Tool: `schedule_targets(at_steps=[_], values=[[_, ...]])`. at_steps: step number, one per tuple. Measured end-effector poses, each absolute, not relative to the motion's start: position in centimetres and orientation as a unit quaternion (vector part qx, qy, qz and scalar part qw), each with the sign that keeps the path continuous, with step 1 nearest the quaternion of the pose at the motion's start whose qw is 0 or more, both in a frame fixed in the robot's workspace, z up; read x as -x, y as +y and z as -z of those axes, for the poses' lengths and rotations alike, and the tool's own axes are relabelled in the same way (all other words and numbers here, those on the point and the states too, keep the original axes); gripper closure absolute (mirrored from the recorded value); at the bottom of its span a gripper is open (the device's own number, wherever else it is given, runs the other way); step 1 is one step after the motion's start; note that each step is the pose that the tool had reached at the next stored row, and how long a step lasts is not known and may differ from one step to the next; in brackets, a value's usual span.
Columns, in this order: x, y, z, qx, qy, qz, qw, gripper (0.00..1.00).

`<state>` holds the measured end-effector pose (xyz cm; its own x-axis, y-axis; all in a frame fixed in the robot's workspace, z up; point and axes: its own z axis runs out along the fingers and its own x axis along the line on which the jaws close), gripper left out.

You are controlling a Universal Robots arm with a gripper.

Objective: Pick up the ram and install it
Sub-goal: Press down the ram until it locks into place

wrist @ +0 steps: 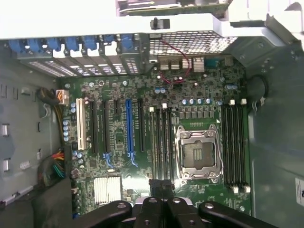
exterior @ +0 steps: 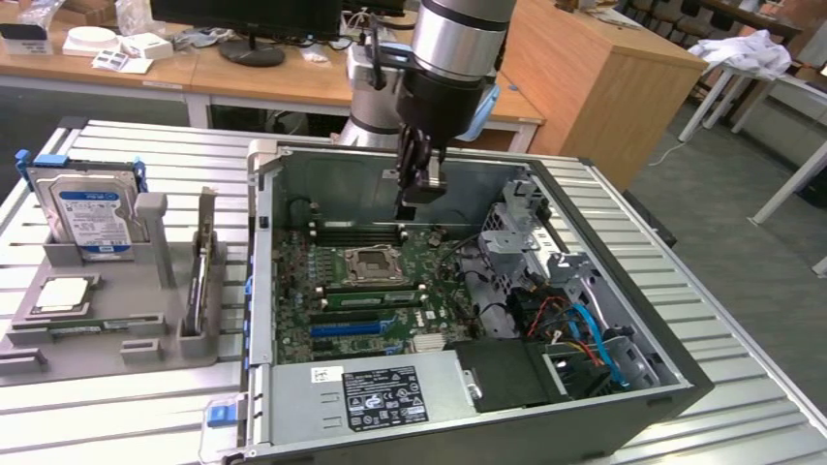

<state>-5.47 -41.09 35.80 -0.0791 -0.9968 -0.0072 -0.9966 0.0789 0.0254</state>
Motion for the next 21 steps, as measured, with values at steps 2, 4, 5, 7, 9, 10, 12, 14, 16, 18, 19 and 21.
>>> schedule_targets(at_steps=[2,4,5,7,9,10,12,14,16,18,19,21], values=[[5.47,-41.09,-35.80,-0.667,-0.744,0.012,0.006,0.89],[5.47,-41.09,-35.80,-0.656,-0.755,0.012,0.006,0.89],[5.47,-41.09,-35.79,-0.649,-0.760,0.012,0.006,0.89],[5.47,-41.09,-35.79,-0.639,-0.769,0.012,0.005,0.89],[5.47,-41.09,-35.79,-0.628,-0.778,0.012,0.005,0.89],[5.47,-41.09,-35.78,-0.623,-0.782,0.012,0.005,0.89],[5.47,-41.09,-35.78,-0.612,-0.791,0.012,0.005,0.89],[5.47,-41.09,-35.78,-0.600,-0.800,0.012,0.005,0.89],[5.46,-41.09,-35.78,-0.588,-0.809,0.012,0.005,0.89],[5.47,-41.09,-35.78,-0.576,-0.817,0.012,0.004,0.89],[5.46,-41.09,-35.77,-0.570,-0.822,0.012,0.004,0.89],[5.47,-41.09,-35.77,-0.558,-0.830,0.013,0.004,0.89]])
